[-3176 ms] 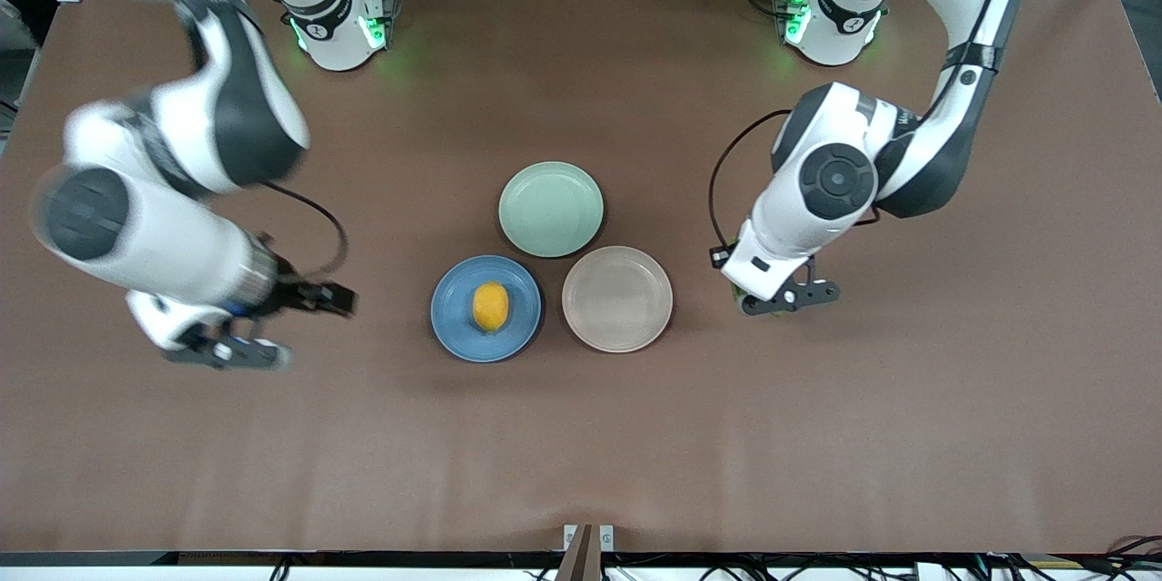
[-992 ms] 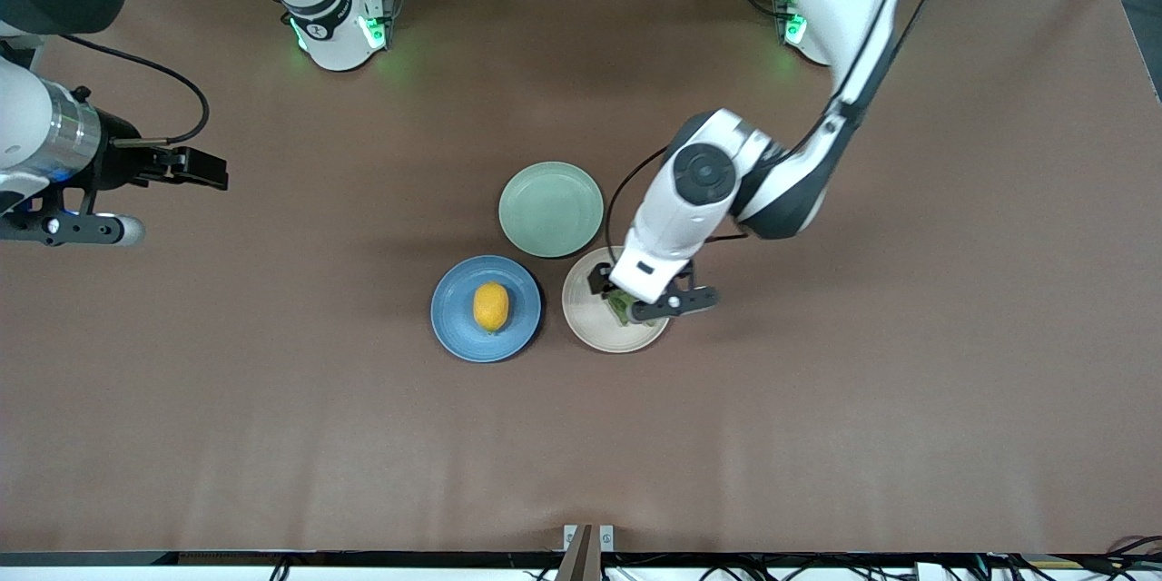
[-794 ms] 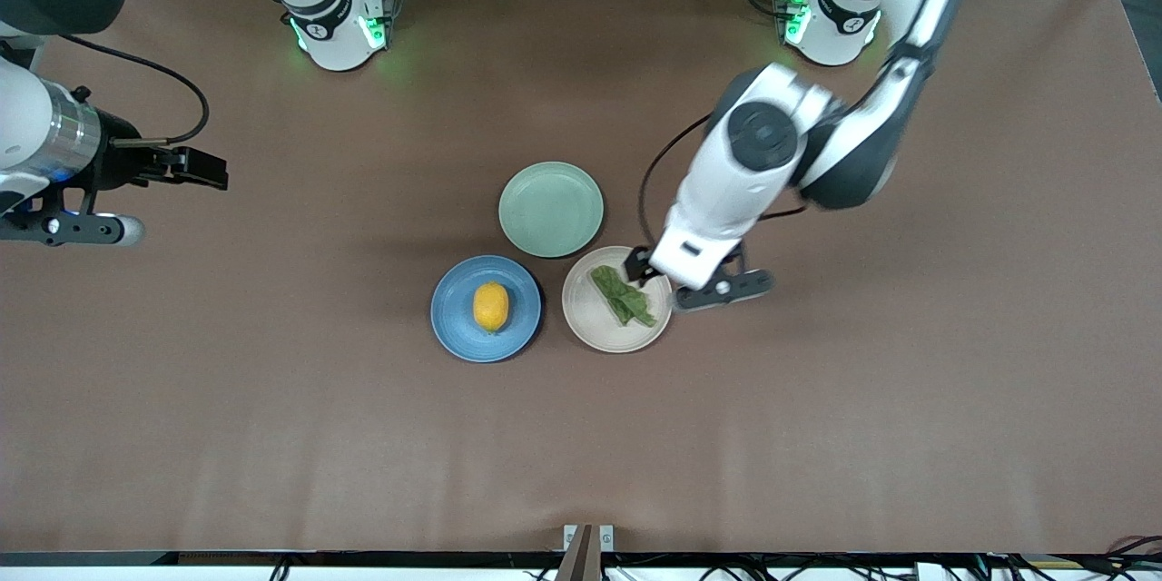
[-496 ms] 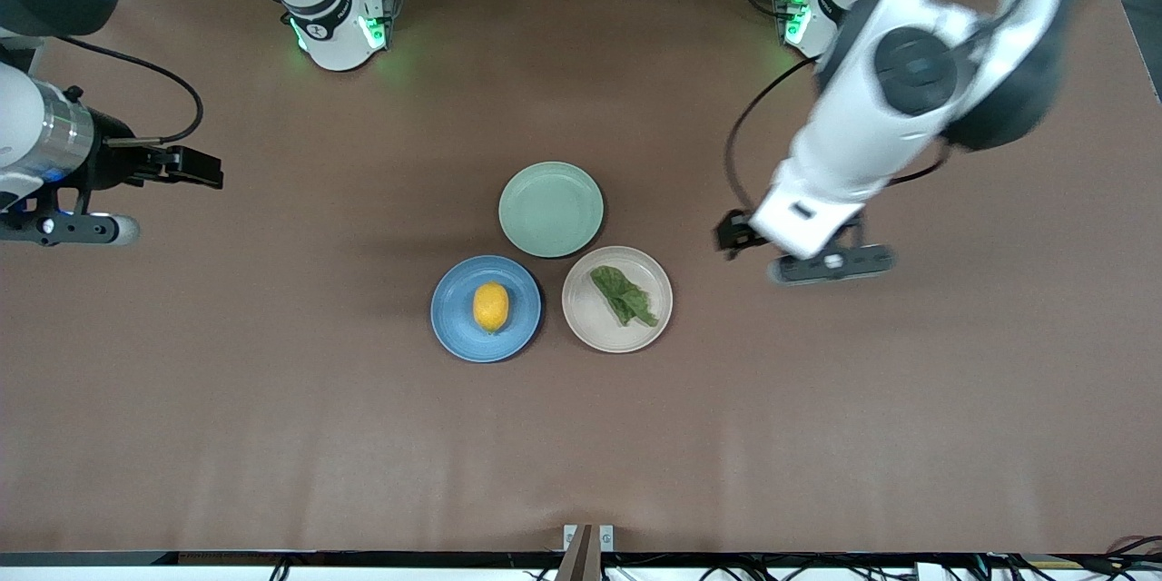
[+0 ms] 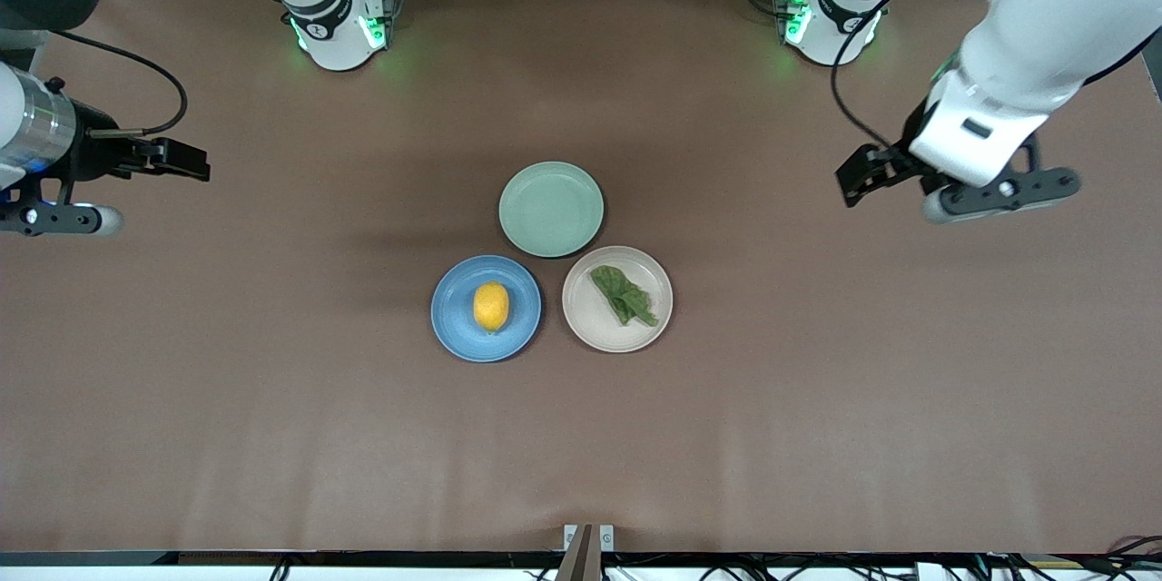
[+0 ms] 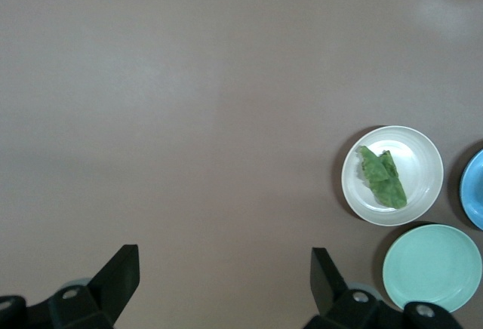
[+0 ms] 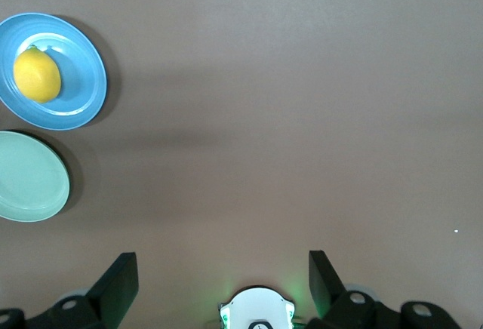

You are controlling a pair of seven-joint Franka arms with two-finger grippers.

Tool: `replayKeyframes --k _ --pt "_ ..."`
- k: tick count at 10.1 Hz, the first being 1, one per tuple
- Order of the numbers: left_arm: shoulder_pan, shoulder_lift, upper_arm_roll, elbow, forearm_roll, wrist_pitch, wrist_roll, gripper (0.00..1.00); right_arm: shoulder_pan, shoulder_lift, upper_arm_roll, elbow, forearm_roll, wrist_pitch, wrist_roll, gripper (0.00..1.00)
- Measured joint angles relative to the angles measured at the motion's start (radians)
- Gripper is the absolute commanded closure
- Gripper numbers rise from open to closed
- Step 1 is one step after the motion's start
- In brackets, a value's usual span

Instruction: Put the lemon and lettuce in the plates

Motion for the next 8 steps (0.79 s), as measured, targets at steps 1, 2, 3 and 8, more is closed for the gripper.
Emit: replayKeyframes --k 1,2,3,8 --pt "0.016 -0.01 0.0 -0.002 0.0 -0.001 0.017 0.0 -0.008 -0.002 0.0 -0.005 0.0 0.003 -0.009 0.0" --pt "0.029 -0.014 0.0 -0.002 0.0 -0.001 0.02 0.0 -0.011 -0.006 0.0 -0.015 0.0 0.011 -0.011 0.0" --pt "0.039 -0.016 0.0 -0.002 0.0 -0.001 0.021 0.0 -0.013 -0.011 0.0 -0.024 0.0 0.017 -0.012 0.0" --pt "0.052 -0.042 0.028 -0.009 0.0 -0.026 0.162 0.0 -0.02 -0.021 0.002 -0.04 0.0 0.029 -0.013 0.0"
